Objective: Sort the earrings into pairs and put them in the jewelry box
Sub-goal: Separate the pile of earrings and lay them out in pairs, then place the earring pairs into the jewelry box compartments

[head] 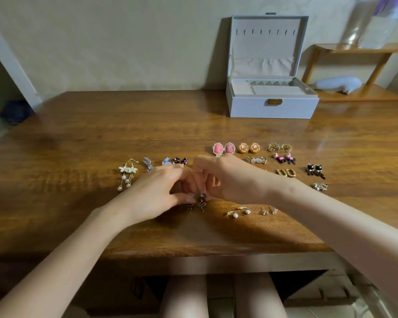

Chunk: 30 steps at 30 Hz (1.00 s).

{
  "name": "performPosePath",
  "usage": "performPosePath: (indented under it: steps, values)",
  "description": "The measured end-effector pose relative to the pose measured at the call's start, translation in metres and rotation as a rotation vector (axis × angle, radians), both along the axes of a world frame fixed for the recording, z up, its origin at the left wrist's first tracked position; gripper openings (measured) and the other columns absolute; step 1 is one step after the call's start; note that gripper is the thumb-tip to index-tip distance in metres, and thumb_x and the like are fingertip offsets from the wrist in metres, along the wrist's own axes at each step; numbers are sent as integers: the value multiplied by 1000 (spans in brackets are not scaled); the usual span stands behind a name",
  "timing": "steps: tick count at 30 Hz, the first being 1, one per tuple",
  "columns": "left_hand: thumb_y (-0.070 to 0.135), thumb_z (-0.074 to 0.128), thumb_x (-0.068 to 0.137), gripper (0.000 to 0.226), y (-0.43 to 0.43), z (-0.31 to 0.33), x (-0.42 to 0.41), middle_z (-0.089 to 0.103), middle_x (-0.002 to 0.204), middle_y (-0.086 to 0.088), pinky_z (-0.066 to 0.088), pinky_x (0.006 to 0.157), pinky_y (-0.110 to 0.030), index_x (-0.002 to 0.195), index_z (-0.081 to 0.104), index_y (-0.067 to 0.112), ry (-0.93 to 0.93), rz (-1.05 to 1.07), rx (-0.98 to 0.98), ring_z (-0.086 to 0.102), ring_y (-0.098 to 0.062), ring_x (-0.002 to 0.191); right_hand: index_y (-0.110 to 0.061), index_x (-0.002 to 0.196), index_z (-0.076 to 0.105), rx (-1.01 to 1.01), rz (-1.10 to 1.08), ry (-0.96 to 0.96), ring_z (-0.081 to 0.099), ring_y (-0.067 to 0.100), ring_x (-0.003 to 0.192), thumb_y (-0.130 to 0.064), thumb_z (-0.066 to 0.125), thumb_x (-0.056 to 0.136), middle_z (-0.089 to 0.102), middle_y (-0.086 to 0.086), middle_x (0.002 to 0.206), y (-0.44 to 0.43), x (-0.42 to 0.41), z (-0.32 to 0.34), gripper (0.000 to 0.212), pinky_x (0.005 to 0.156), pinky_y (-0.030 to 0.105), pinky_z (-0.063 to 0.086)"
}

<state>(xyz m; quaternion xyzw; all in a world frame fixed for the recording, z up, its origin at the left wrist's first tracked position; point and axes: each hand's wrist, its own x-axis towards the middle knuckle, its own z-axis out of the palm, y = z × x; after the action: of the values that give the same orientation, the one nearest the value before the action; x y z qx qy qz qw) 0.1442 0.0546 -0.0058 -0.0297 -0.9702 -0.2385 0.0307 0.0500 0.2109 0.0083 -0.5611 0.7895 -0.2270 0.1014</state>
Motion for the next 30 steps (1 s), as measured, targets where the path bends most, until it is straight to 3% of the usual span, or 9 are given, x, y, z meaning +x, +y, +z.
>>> performPosePath:
  steps: [4, 9, 15, 19, 23, 30]
  values:
    - [32, 70, 79, 19, 1, -4, -7, 56, 92, 17, 41, 79, -23, 84, 54, 39, 35, -4, -14, 48, 1, 89, -17, 89, 44, -24, -9, 23, 60, 18, 79, 10, 63, 74, 66, 5, 87, -1, -3, -3, 36, 68, 28, 47]
    - [29, 72, 77, 19, 1, -8, -9, 59, 87, 18, 45, 79, -23, 89, 58, 32, 56, 9, 34, 52, 5, 86, -13, 94, 48, -29, -32, 1, 55, 11, 75, 11, 63, 75, 60, 0, 86, 0, -7, -7, 35, 65, 17, 45]
    - [27, 64, 84, 11, -5, 2, -11, 59, 95, 18, 41, 81, -14, 94, 62, 26, 118, 36, 38, 51, 4, 94, -19, 92, 52, -71, -66, 54, 59, 8, 80, 7, 65, 76, 64, -4, 87, 7, -13, 1, 33, 68, 12, 44]
    - [23, 62, 85, 9, -5, 17, -24, 60, 92, 15, 44, 75, -15, 94, 62, 22, 172, 7, 5, 54, 2, 89, -15, 96, 60, -130, -104, 102, 59, 4, 74, -3, 65, 82, 67, -6, 86, 17, -19, 13, 19, 66, 13, 47]
    - [20, 60, 87, 10, -3, 33, -53, 58, 94, 14, 42, 66, -7, 97, 60, 20, 213, -22, 31, 54, 5, 85, -16, 97, 64, -159, -203, 134, 59, 5, 76, -12, 67, 84, 65, -7, 87, 31, -39, 29, 14, 65, 15, 49]
    - [14, 60, 88, 17, 12, 50, -142, 54, 111, -3, 44, 77, -18, 105, 56, 13, 299, -18, 66, 56, -12, 92, -18, 99, 64, -164, -490, 213, 57, 9, 79, -14, 66, 84, 66, -1, 97, 55, -111, 45, 15, 69, 19, 48]
